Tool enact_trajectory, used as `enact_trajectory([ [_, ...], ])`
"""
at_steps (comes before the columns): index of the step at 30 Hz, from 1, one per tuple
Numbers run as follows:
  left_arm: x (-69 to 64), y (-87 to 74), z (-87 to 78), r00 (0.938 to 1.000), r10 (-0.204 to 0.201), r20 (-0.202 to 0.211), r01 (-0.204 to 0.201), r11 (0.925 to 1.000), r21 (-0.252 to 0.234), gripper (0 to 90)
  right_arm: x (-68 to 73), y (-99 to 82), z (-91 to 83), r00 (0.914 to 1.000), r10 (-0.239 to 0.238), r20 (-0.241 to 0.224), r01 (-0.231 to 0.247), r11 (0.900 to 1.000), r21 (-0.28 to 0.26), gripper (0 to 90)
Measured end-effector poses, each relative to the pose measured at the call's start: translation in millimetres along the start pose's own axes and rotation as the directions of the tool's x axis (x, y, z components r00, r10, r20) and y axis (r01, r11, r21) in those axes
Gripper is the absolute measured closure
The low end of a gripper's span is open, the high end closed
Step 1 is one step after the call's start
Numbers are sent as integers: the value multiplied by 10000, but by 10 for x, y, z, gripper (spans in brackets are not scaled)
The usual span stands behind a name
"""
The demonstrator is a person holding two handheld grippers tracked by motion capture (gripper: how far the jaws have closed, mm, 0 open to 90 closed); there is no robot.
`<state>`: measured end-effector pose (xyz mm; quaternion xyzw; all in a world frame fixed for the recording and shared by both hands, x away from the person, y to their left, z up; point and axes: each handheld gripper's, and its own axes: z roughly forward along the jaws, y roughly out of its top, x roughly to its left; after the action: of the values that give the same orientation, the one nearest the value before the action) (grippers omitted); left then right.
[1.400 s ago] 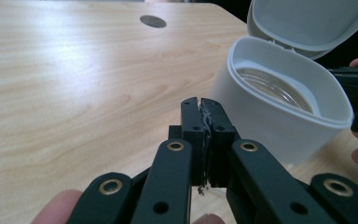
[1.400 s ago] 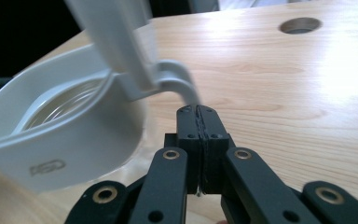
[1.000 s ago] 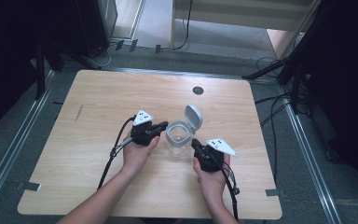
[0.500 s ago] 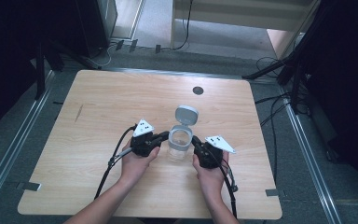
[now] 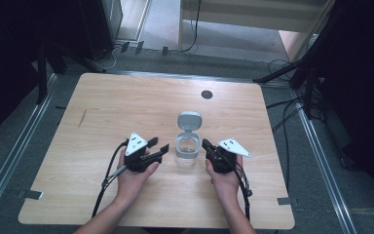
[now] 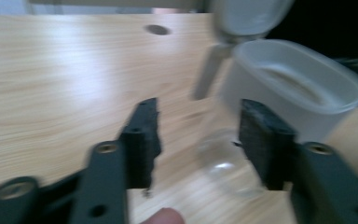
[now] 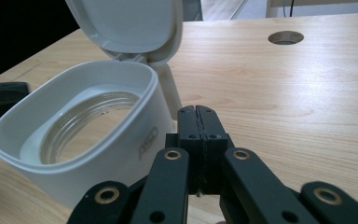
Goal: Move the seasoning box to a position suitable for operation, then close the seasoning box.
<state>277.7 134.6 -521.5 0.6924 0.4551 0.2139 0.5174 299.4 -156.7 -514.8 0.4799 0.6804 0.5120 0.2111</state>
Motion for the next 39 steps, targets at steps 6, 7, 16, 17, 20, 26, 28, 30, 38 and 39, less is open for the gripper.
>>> enact_trajectory([
  [6,675,-296,-479,9944,-981,-388,999,9938,492,212,-162,52,-36,9995,304,-84,-304,9995,10,900],
  [7,750,-322,-537,9935,-1015,-514,1043,9930,560,200,-187,76,-32,9996,267,-92,-266,9996,45,900],
  [16,1285,-495,-1178,9723,-879,-2167,1011,9936,507,156,-239,369,59,9994,273,-228,-276,9995,-128,900],
  [17,1315,-510,-1208,9671,-920,-2373,1064,9931,484,157,-234,404,75,9991,311,-281,-314,9995,-106,900],
  [20,1391,-549,-1246,9634,-1563,-2178,1649,9861,216,158,-217,499,138,9981,403,-466,-404,9992,-5,900],
  [26,1371,-564,-1206,9702,-1453,-1937,1506,9885,130,157,-169,777,259,9980,329,-535,-342,9991,-246,900],
  [28,1375,-566,-1211,9706,-1506,-1879,1552,9878,95,157,-177,818,280,9980,333,-543,-350,9989,-299,900],
  [30,1393,-566,-1209,9685,-1663,-1855,1705,9853,69,157,-185,889,307,9961,422,-775,-448,9985,-321,900],
  [38,1398,-561,-1197,9698,-1637,-1809,1697,9853,181,158,-128,883,213,9806,171,-1953,-183,9998,-44,900],
  [39,1400,-561,-1198,9696,-1653,-1802,1713,9851,179,158,-126,864,196,9788,76,-2047,-87,10000,-45,900],
])
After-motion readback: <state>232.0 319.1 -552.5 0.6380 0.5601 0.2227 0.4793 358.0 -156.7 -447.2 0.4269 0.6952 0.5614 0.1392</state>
